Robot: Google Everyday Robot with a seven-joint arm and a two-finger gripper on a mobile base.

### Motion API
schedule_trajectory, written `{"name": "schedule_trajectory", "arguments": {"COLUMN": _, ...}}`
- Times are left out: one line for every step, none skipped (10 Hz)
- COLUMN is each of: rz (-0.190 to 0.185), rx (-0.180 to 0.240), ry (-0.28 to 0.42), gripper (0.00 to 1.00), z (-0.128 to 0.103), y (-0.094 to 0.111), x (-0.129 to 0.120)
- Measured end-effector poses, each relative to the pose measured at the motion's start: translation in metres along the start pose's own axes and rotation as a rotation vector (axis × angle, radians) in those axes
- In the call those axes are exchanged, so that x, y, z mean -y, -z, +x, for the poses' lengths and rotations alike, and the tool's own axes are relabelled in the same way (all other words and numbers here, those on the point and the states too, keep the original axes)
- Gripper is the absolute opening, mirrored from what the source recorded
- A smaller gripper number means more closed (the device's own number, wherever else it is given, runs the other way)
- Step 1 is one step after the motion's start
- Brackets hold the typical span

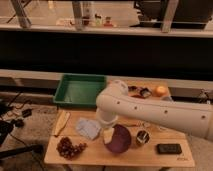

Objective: Place towel in tray

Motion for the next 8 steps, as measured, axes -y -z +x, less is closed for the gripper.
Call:
{"name": "schedule_trajectory", "arguments": {"rz": -0.004, "rx": 0.013, "ry": 0.030, "gripper": 0.80, "z": -0.018, "y": -0.011, "x": 0.010}}
{"name": "schedule_trajectory", "arguments": {"rz": -0.007, "rx": 0.023, "ry": 0.052, "gripper": 0.80, "z": -0.031, "y": -0.021, "x": 0.018}}
{"name": "schedule_trajectory", "arguments": {"rz": -0.011, "rx": 0.034, "ry": 0.072, "gripper": 0.80, "z": -0.041, "y": -0.032, "x": 0.025}}
{"name": "schedule_trajectory", "arguments": {"rz": -0.012, "rx": 0.044, "ry": 0.082, "gripper": 0.80, "z": -0.047, "y": -0.040, "x": 0.031}}
{"name": "schedule_trajectory", "arguments": {"rz": -0.013, "rx": 0.052, "ry": 0.086, "gripper": 0.80, "z": -0.050, "y": -0.047, "x": 0.035}}
{"name": "schedule_trajectory", "arguments": {"rz": -0.011, "rx": 0.056, "ry": 0.090, "gripper": 0.80, "z": -0.051, "y": -0.054, "x": 0.039}}
{"name": "schedule_trajectory", "arguments": {"rz": -0.009, "rx": 0.061, "ry": 0.090, "gripper": 0.80, "z": -0.051, "y": -0.061, "x": 0.043}}
{"name": "schedule_trajectory", "arguments": {"rz": -0.007, "rx": 0.065, "ry": 0.085, "gripper": 0.80, "z": -0.049, "y": -0.066, "x": 0.047}}
